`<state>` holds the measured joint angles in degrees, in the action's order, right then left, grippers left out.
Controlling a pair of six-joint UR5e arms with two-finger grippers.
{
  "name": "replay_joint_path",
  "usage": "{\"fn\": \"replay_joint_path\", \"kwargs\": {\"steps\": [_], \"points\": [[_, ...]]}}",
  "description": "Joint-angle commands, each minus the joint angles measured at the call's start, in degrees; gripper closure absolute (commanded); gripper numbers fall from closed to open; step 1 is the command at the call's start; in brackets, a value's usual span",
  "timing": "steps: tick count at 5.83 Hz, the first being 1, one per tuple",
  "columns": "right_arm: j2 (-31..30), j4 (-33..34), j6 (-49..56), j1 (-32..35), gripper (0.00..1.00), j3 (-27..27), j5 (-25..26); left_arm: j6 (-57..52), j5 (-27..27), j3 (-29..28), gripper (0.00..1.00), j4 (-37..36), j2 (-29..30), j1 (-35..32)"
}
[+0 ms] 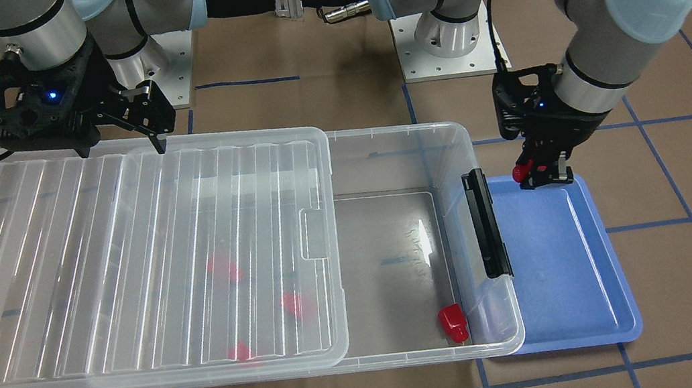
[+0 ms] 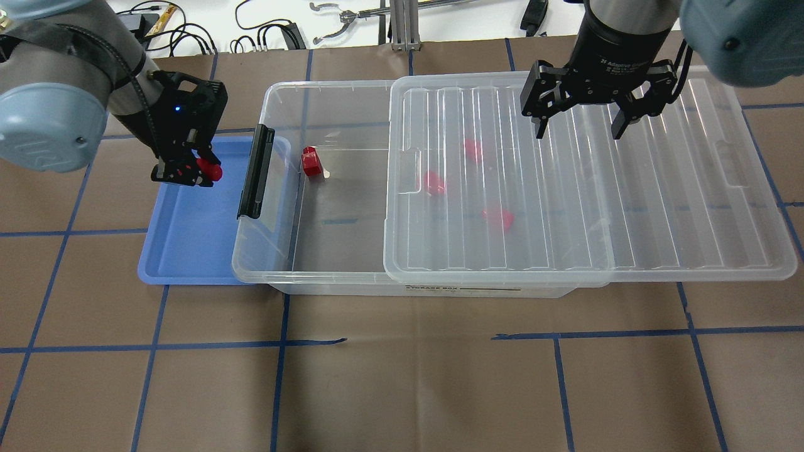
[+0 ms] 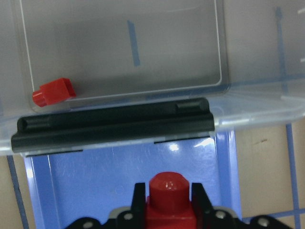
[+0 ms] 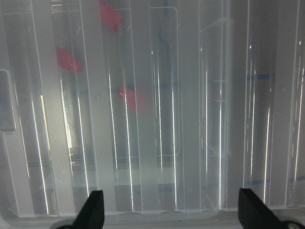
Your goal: Place red block in blue tray from box
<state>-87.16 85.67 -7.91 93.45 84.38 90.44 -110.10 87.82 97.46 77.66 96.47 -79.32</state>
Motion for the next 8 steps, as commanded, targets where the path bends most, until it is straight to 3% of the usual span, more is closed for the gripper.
{"fn": "replay_joint_path", "kwargs": {"steps": [1, 3, 6, 7, 8], "points": [[0.1, -0.1, 0.0, 0.0, 0.0, 0.0, 0.0, -5.3, -0.3, 1.8, 0.87, -1.7, 2.0, 3.9], [0.2, 0.1, 0.1, -0.5, 0.0, 0.0, -0.1, -7.4, -0.1, 6.8, 0.87, -15.0, 8.4, 5.1], [0.5, 0.7, 5.9, -3.6, 0.0, -0.3, 0.1, -6.5, -0.4, 7.7, 0.74, -17.6, 14.7, 5.2], [0.5, 0.7, 10.2, -8.0, 0.0, -0.4, 0.0, -6.9, -0.5, 7.7, 0.5, -17.6, 15.0, 5.2], [0.7, 1.0, 16.0, -12.2, 0.0, -0.3, 0.2, -7.1, -0.4, 7.7, 0.11, -17.6, 15.2, 5.2]]}}
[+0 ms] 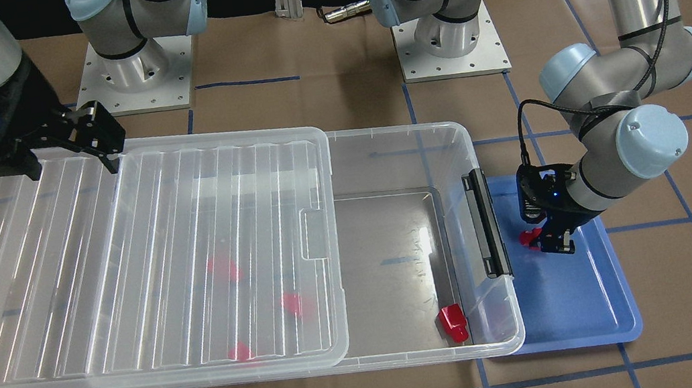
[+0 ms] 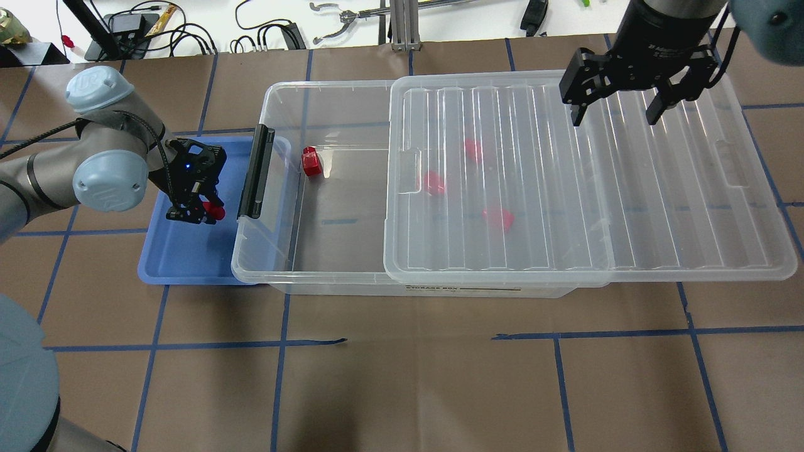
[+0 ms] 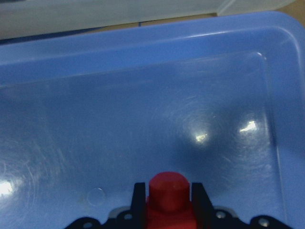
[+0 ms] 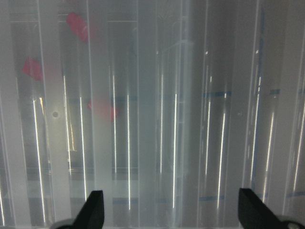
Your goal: Place red block in blue tray from box
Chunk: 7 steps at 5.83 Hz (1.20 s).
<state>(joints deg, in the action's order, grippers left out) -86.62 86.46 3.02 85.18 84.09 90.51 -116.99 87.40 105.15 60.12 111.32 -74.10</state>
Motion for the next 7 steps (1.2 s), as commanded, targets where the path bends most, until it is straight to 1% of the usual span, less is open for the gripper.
{"fn": "replay_joint_path", "kwargs": {"steps": [1, 2, 3, 4, 5, 6, 7], "points": [[0.1, 0.4, 10.3, -7.9, 0.0, -0.2, 0.5, 0.0, 0.3, -0.4, 0.05, 0.0, 0.3, 0.0], [0.1, 0.4, 14.6, -12.3, 0.0, -0.2, 0.5, 0.6, 0.6, -1.4, 0.05, 1.1, -1.3, 0.0], [0.6, 1.6, 19.3, -15.9, 0.0, -0.2, 0.7, 3.2, 0.6, -1.8, 0.05, 4.8, -4.4, -0.3], [2.1, 4.4, 24.2, -19.7, 0.0, 0.1, 1.0, 8.1, 0.5, -2.6, 0.05, 11.4, -9.8, -0.7], [4.6, 6.1, 26.8, -23.6, 0.0, 0.2, 0.9, 15.0, 0.5, -5.8, 0.05, 20.6, -14.2, -1.3], [7.1, 8.0, 28.4, -26.6, 0.0, 0.3, 1.0, 23.7, 0.0, -10.9, 0.04, 29.5, -15.7, -3.0], [9.5, 8.6, 28.6, -28.8, 0.0, 0.4, 2.6, 33.4, 0.0, -16.3, 0.03, 35.4, -16.0, -6.5]]}}
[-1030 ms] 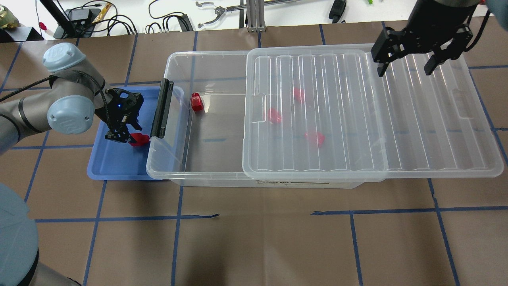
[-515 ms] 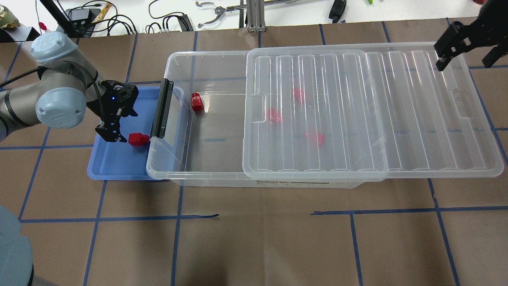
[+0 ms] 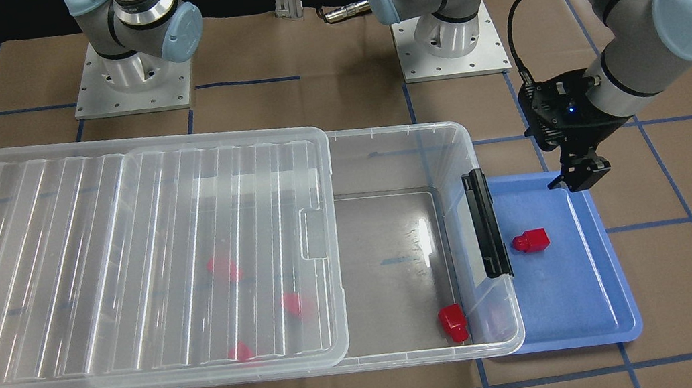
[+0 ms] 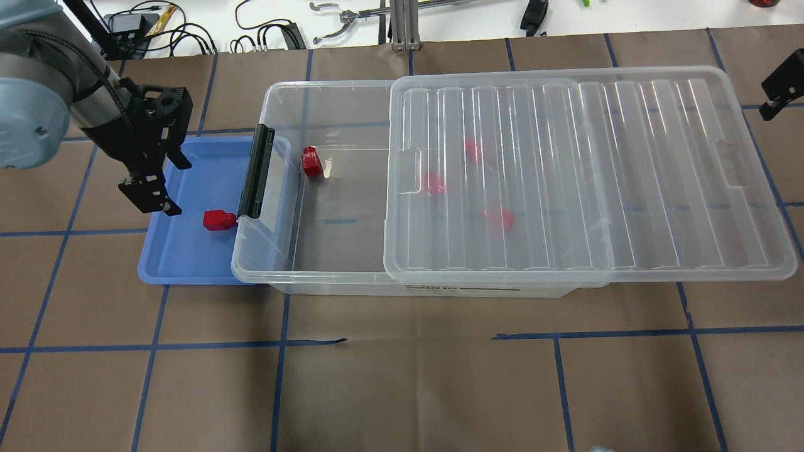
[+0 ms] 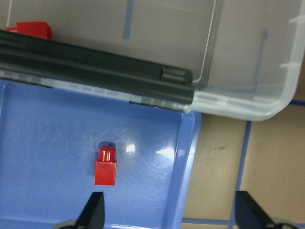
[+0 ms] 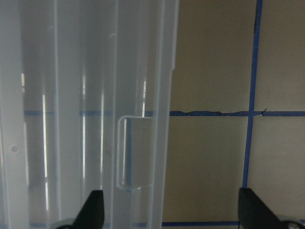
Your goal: Place red block in blue tray from box
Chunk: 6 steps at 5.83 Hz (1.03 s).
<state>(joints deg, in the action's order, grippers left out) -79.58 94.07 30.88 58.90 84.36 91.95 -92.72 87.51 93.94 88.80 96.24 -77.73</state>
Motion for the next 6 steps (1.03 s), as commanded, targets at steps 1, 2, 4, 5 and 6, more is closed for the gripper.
{"fn": "replay_joint_path", "kwargs": {"steps": [1, 2, 4, 5, 6], "points": [[4.0, 3.2, 0.8, -3.7, 0.0, 0.1, 3.9, 21.1, 0.0, -10.0, 0.03, 9.5, -1.1, -6.5], [4.3, 3.7, 1.5, -4.7, 0.0, 0.6, 4.6, 34.7, -0.2, -12.8, 0.02, 10.8, -1.0, -10.0], [4.7, 4.7, 1.7, -6.8, 0.0, 4.7, 4.6, 56.6, 0.6, -12.5, 0.02, 10.5, -3.8, -13.5], [4.6, 5.7, 1.6, -6.8, 0.0, 6.2, 6.3, 64.6, 0.7, -10.8, 0.02, 10.5, -6.4, -13.4], [4.3, 5.9, 1.0, -6.7, 0.0, 7.3, 6.0, 75.2, 0.8, -9.7, 0.02, 9.0, -7.0, -13.4]]}}
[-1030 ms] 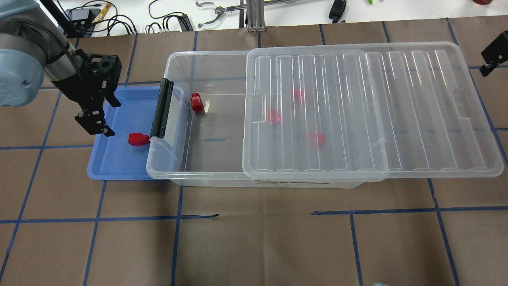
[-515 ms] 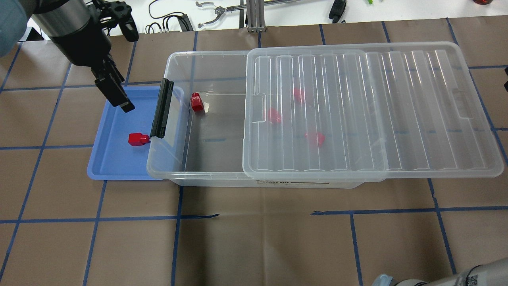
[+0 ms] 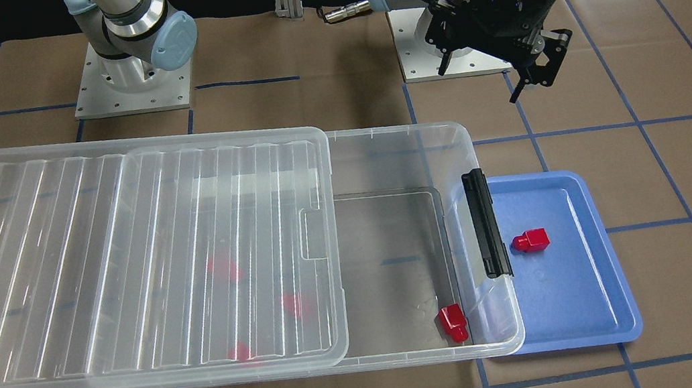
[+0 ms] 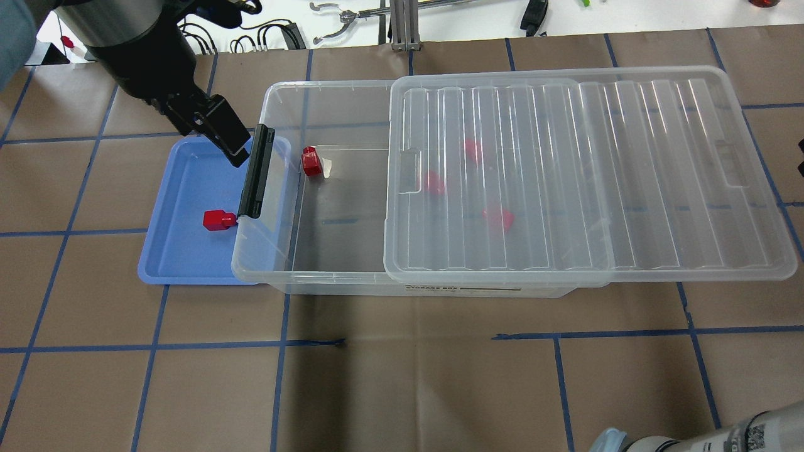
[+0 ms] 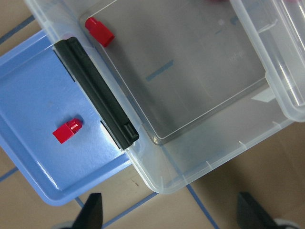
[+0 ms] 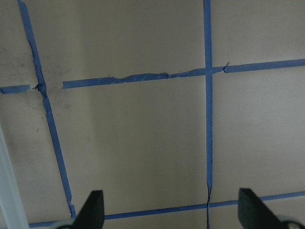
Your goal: Place red block in blue tray from box
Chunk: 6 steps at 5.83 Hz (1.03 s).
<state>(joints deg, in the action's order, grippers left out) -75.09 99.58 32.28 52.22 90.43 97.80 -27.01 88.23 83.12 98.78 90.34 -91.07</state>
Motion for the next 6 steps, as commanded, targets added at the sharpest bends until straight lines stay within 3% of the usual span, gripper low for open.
{"fn": "replay_joint_path", "kwargs": {"steps": [1, 2, 6], "points": [[-0.4, 0.4, -0.6, 0.0, 0.0, 2.7, 0.2, 15.1, 0.1, 1.2, 0.02, -4.2, -1.3, -0.1], [-0.9, 0.2, -0.6, 0.0, 0.0, 3.9, -0.1, 22.0, 0.2, 1.3, 0.02, -4.3, -1.4, -0.1], [-2.4, -0.2, -2.1, 2.8, 0.0, 4.3, -0.9, 22.9, 0.1, 0.7, 0.02, -4.4, -1.5, -0.1]]}}
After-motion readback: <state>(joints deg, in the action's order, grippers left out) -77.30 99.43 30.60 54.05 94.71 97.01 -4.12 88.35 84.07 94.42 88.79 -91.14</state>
